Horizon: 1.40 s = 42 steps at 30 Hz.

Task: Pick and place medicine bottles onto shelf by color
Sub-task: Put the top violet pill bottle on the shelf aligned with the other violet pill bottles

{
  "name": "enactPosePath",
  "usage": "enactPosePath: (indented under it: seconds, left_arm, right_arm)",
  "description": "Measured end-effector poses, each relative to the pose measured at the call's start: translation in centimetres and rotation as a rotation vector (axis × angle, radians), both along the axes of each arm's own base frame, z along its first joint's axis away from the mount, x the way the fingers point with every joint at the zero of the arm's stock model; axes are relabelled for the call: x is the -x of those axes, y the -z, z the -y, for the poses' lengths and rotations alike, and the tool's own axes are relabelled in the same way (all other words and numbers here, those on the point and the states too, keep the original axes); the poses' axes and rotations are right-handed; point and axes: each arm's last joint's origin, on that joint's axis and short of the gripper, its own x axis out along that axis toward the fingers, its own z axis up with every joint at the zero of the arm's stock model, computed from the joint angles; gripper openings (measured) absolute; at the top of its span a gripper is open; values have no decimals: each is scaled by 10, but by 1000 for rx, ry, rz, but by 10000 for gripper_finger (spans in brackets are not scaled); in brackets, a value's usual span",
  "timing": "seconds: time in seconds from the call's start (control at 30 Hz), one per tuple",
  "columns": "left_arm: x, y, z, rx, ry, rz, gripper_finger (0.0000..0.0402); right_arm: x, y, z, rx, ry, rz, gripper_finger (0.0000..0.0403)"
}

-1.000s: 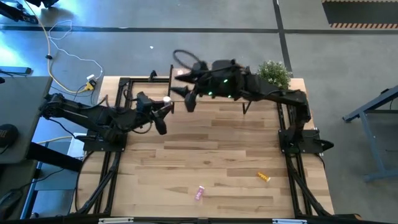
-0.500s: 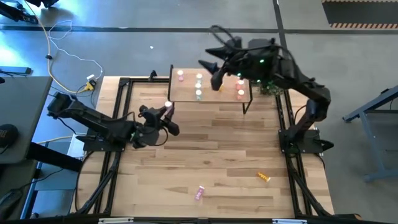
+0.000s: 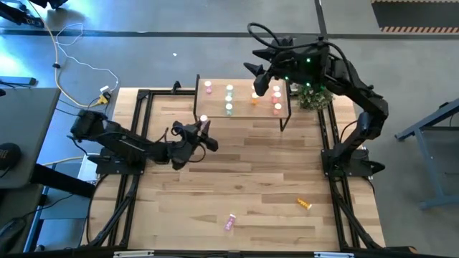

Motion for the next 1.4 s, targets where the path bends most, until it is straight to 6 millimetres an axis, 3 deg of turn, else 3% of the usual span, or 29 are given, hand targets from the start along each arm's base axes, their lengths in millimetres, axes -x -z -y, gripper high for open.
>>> enactPosePath:
  seconds: [0.27, 0.8, 1.03, 1.4]
  left_arm:
    - [-10, 15, -25, -1, -35, 2, 101]
    - [-7, 26, -72, 20, -54, -52, 101]
    - [-8, 36, -82, 30, -63, -83, 101]
    - [-5, 36, -91, 34, -94, -74, 102]
  right_arm:
    - [2, 6, 2, -14, 7, -57, 216]
    - [2, 7, 2, -17, 7, -71, 216]
    - [2, 8, 2, -18, 7, -76, 216]
    - [2, 8, 2, -18, 7, -76, 216]
